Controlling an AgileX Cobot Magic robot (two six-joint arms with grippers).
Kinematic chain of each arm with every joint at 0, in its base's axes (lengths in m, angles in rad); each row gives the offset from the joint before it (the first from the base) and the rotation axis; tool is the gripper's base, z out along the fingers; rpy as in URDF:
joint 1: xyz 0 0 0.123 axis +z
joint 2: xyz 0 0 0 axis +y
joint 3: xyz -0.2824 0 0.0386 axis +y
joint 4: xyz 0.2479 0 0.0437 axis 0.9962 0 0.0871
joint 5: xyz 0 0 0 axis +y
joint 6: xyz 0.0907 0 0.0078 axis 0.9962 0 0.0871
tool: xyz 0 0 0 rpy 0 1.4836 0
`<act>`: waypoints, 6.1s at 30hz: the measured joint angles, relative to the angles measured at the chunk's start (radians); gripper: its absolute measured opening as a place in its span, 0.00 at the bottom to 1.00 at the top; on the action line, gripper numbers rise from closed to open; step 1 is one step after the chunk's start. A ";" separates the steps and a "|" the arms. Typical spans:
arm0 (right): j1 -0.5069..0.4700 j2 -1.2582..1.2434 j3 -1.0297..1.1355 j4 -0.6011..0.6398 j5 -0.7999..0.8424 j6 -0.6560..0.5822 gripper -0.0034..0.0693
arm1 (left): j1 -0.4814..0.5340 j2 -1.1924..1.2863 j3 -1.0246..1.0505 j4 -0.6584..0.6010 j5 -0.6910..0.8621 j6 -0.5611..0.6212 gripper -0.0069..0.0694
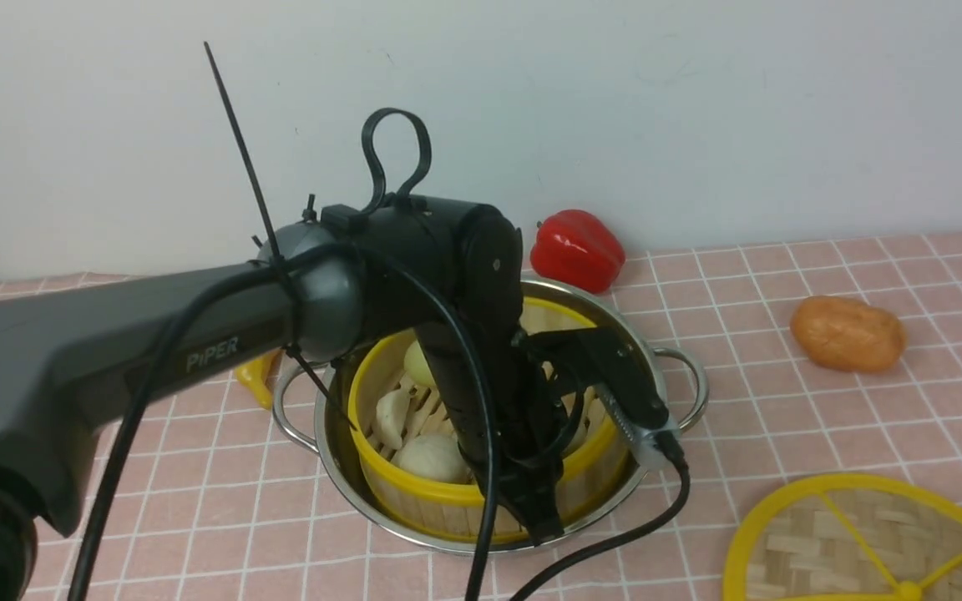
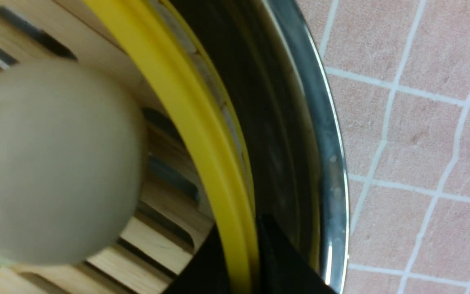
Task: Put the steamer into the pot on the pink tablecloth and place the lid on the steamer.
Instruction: 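Place the bamboo steamer basket with dumplings into the steel pot with the left gripper, then move the gripper down to the bamboo steamer lid and grasp its center knob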
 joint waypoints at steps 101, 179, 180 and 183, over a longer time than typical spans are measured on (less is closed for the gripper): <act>0.000 0.000 0.000 0.001 -0.001 0.000 0.38 | 0.864 -1.981 1.472 -0.116 -0.717 -0.186 0.24; 0.000 1.556 -0.770 0.230 0.564 -0.397 0.37 | 0.733 -1.982 1.472 -0.112 -0.717 -0.186 0.38; 0.000 1.558 -0.771 0.230 0.564 -0.397 0.34 | 0.733 -1.982 1.472 -0.112 -0.717 -0.186 0.38; 0.000 1.554 -0.771 0.233 0.568 -0.395 0.25 | 0.733 -1.982 1.472 -0.112 -0.717 -0.186 0.39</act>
